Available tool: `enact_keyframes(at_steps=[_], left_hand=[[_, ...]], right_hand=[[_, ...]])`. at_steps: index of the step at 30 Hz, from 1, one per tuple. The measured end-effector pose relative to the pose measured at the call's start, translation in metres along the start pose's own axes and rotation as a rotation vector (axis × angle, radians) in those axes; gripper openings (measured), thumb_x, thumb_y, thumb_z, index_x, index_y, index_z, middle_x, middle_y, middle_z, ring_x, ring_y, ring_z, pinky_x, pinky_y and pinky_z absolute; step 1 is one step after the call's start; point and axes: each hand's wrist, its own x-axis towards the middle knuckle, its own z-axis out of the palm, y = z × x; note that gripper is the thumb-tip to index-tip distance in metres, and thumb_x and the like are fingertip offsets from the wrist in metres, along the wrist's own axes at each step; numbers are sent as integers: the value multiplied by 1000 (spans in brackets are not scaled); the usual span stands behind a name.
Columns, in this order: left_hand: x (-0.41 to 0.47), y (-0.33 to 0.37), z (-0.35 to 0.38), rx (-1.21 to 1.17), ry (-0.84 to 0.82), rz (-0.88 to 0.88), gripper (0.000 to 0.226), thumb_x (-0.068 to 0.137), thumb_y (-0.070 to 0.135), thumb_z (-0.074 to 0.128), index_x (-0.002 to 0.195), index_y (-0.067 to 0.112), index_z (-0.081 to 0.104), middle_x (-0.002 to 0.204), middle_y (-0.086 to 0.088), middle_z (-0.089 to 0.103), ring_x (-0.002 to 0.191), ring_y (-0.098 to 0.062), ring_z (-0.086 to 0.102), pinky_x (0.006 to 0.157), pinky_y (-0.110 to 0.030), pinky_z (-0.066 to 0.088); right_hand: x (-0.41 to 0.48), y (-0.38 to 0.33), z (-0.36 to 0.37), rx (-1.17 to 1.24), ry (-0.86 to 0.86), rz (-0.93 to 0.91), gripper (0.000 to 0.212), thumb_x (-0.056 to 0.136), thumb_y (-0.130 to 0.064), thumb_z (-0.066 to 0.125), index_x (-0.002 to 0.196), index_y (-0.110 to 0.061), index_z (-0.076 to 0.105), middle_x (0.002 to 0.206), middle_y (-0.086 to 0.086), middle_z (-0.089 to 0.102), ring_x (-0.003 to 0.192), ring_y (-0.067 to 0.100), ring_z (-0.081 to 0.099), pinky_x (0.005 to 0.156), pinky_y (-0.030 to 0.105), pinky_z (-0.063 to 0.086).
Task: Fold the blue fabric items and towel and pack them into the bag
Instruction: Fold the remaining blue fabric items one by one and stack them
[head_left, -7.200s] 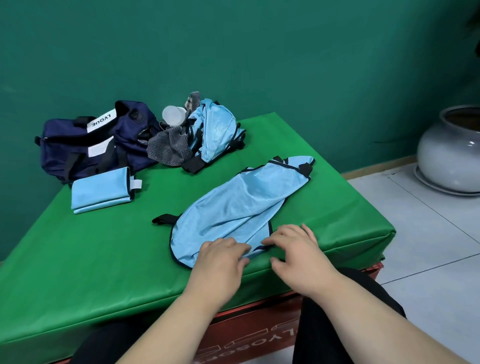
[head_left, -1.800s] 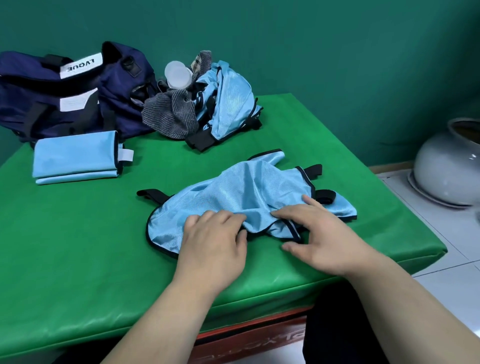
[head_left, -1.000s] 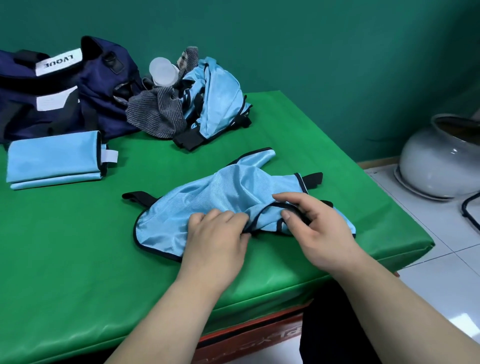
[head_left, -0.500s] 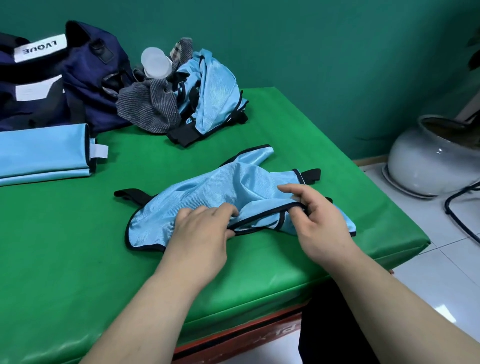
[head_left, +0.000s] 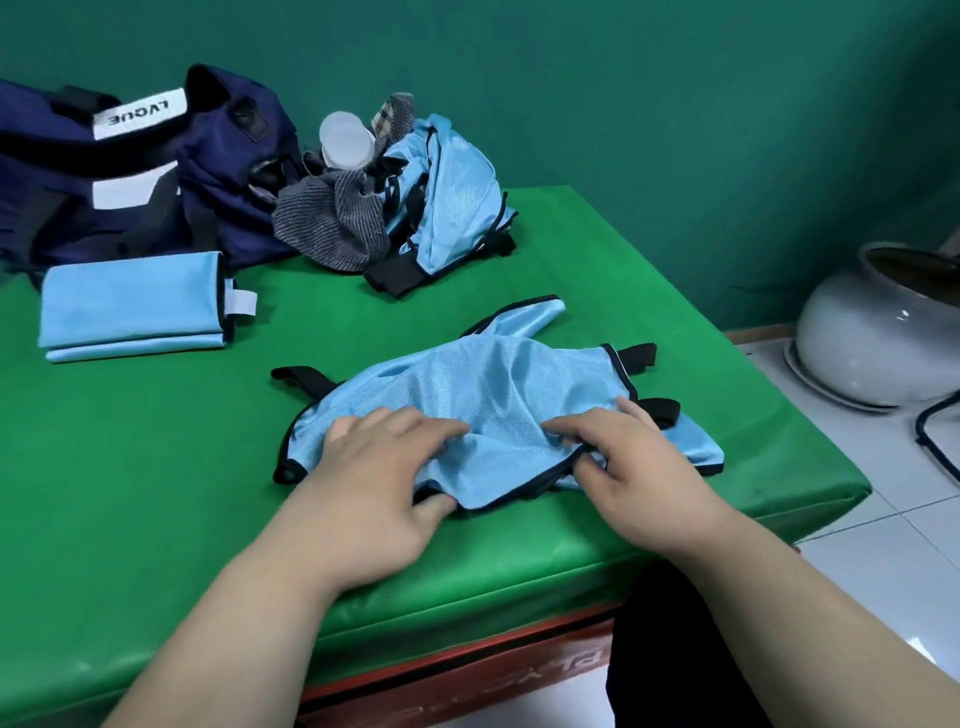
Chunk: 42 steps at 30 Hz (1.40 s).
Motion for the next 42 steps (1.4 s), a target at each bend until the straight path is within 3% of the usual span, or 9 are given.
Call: enact_keyframes(at_steps=[4, 7, 12, 17, 23, 30, 35, 38, 42], left_hand=[[-3, 13, 11, 40, 175, 25, 32, 87, 42, 64, 118, 39, 61, 101, 21, 58, 103, -11, 53, 90, -31, 28], [-2, 21, 13, -30, 287, -53, 19, 87, 41, 55, 97, 35, 70, 88, 18, 63, 91, -14, 59, 83, -37, 40], [5, 42, 17, -257, 399, -214, 10, 92, 32, 61, 92, 30, 70, 84, 18, 60, 84, -7, 54, 83, -35, 47], [14, 49, 26, -259, 373, -265, 11, 91, 33, 61, 93, 29, 71, 89, 13, 63, 86, -12, 58, 83, -37, 49], [12, 41, 25, -231, 341, -224, 6, 89, 34, 66, 94, 32, 67, 83, 18, 61, 83, -10, 54, 84, -37, 47], [5, 40, 23, -371, 290, -138, 2, 88, 33, 71, 88, 31, 70, 81, 24, 62, 88, -2, 52, 83, -27, 42], [7, 39, 25, -539, 286, -213, 14, 92, 26, 68, 91, 39, 73, 86, 16, 67, 89, 1, 58, 75, -7, 38], [8, 39, 23, -591, 257, -241, 30, 94, 26, 65, 81, 53, 63, 88, 14, 68, 87, 4, 59, 72, -6, 37], [8, 37, 19, -649, 221, -213, 34, 94, 24, 64, 79, 54, 63, 89, 15, 70, 86, 4, 61, 73, -8, 40]], right_hand=[[-10, -6, -4, 54, 99, -88, 58, 74, -19, 47, 130, -27, 60, 112, -28, 50, 114, -13, 43, 113, 55, 32], [-18, -9, -4, 75, 150, -157, 60, 71, -9, 53, 130, -24, 59, 119, -18, 52, 122, -2, 45, 115, 56, 29], [-28, -16, 1, 64, 112, -274, 61, 71, -5, 65, 125, -29, 50, 129, -9, 49, 130, 11, 45, 119, 55, 22], [-23, -13, 7, -112, 102, -323, 46, 76, -9, 69, 113, -34, 56, 126, -6, 48, 121, 21, 50, 120, 51, 22], [-12, -5, 12, -224, 197, -424, 8, 83, -22, 70, 90, -27, 72, 99, -12, 62, 98, 15, 58, 109, 44, 34], [-9, -18, 17, -87, 330, -398, 5, 81, -21, 75, 86, -20, 73, 92, -10, 66, 85, 16, 61, 95, 42, 42], [-13, -26, 17, -25, 274, -331, 6, 82, -31, 73, 85, -26, 73, 113, -9, 65, 105, 13, 60, 103, 44, 33], [-16, -30, 12, 12, 258, -324, 9, 84, -37, 70, 83, -28, 72, 129, -8, 58, 121, 14, 52, 107, 43, 28], [-16, -38, 12, 72, 278, -303, 12, 87, -39, 66, 87, -29, 72, 138, -8, 54, 134, 10, 44, 115, 45, 22]])
